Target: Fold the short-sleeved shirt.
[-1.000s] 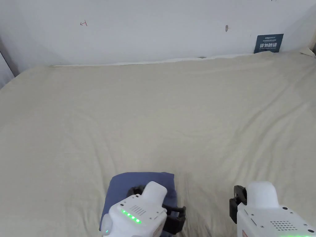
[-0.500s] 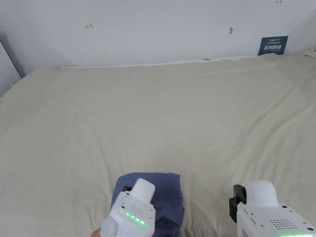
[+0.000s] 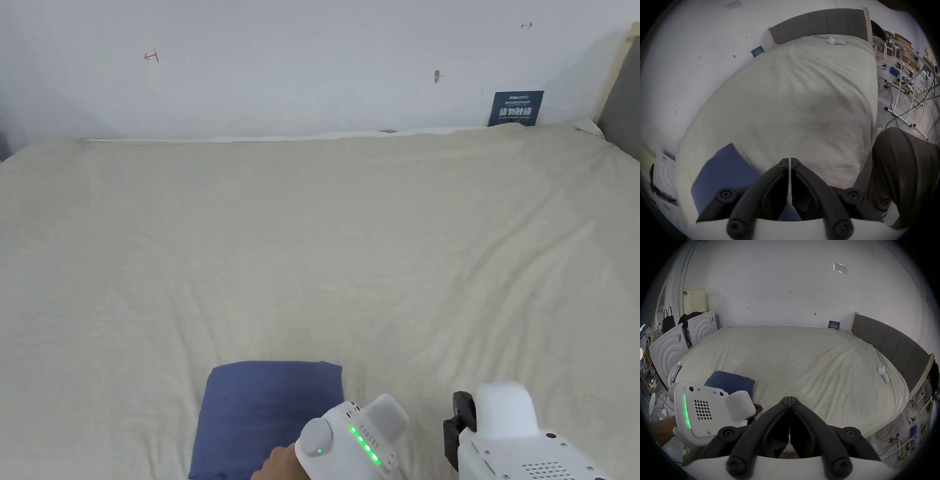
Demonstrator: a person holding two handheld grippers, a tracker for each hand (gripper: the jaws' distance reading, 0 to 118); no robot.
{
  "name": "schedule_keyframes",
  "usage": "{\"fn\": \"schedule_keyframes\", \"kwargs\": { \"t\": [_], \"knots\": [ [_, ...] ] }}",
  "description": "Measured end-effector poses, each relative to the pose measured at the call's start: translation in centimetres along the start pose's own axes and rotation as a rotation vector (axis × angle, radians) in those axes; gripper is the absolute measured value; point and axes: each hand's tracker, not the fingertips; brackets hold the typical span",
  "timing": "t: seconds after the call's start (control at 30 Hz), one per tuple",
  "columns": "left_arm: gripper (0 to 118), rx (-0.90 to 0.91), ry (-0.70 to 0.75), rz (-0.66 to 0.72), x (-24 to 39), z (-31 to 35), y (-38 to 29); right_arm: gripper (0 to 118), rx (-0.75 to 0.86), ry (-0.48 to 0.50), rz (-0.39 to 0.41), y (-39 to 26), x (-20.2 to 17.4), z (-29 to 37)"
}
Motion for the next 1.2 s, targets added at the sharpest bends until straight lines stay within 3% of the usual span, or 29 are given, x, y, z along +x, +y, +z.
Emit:
{"fn": "schedule_keyframes", "kwargs": {
  "t": [0.03,0.07,0.13,0.2,0.33,0.4,0.47,0.7,0.83,0.9,1.0,1.03,1.1,1.13,1.2],
  "knots": [
    [3,0.035,0.067,-0.055,0.2,0.8,0.4,0,0.006,-0.004,0.001,0.0,0.1,0.3],
    [3,0.071,0.062,-0.002,-0.3,2.0,0.7,0,0.010,-0.003,0.001,0.0,0.2,0.5],
    [3,0.177,-0.014,0.141,-2.5,5.2,0.9,0,0.028,0.019,-0.005,0.0,0.4,0.7],
    [3,0.280,0.000,0.277,-4.6,8.8,0.2,0,0.024,0.036,-0.002,0.0,0.2,0.4],
    [3,0.454,-0.124,0.598,-10.2,14.8,-4.4,0,0.005,0.169,0.007,0.3,-0.6,-1.0],
    [3,0.492,-0.143,0.700,-12.5,16.0,-7.4,0,0.011,0.181,0.020,0.6,-1.2,-1.8],
    [3,0.472,-0.163,0.793,-14.3,16.7,-10.3,0,-0.003,0.263,0.015,0.9,-1.8,-3.1],
    [3,0.378,-0.073,0.857,-16.0,17.4,-16.4,0,-0.077,0.394,0.031,1.1,-5.2,-7.4],
    [3,0.390,-0.100,0.937,-17.1,17.3,-18.1,0,-0.119,0.579,-0.003,1.7,-7.0,-10.4],
    [3,0.395,-0.127,0.972,-17.8,16.9,-18.8,0,-0.140,0.776,-0.097,1.9,-7.3,-12.8],
    [3,0.396,-0.208,1.075,-18.3,16.4,-19.7,0,-0.297,1.155,-0.382,0.3,-6.8,-19.2],
    [3,0.413,-0.217,1.093,-18.6,16.1,-20.0,0,-0.340,1.197,-0.470,-0.9,-6.6,-21.3],
    [3,0.389,-0.277,1.150,-19.2,15.4,-20.2,0,-0.484,1.170,-0.653,-2.9,-6.2,-24.4],
    [4,0.384,-0.284,1.160,-19.3,15.1,-20.5,0,-0.514,1.173,-0.686,-3.8,-5.9,-25.3],
    [10,0.391,-0.304,1.151,-19.9,14.3,-21.3,0,-0.534,1.142,-0.620,-4.6,-5.5,-26.2]
  ]
}}
